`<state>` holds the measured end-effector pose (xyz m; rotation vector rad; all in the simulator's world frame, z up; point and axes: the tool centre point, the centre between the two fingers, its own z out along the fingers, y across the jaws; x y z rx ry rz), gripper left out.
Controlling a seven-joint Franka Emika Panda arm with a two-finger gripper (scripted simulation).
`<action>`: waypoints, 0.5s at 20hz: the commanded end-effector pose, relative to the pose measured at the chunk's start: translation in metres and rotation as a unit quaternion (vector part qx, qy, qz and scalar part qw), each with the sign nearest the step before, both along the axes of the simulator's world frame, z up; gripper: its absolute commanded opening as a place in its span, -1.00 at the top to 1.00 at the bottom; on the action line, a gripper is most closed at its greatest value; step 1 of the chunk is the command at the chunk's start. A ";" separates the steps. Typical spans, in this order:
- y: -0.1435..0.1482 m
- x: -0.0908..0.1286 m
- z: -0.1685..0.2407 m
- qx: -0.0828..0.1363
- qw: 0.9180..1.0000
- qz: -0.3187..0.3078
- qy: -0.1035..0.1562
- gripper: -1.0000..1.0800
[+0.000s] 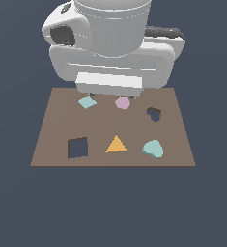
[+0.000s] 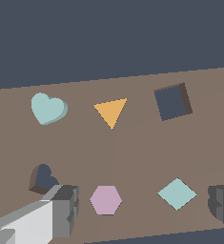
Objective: Insert a designated object into the corresponding slot on a board.
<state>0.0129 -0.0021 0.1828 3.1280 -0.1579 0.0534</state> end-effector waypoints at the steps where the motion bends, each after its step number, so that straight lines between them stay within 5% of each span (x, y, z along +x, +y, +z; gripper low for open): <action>1: 0.005 0.000 -0.004 0.000 1.000 -0.016 0.000 -0.92; 10: 0.030 0.004 -0.026 0.002 0.994 -0.108 0.002 -0.92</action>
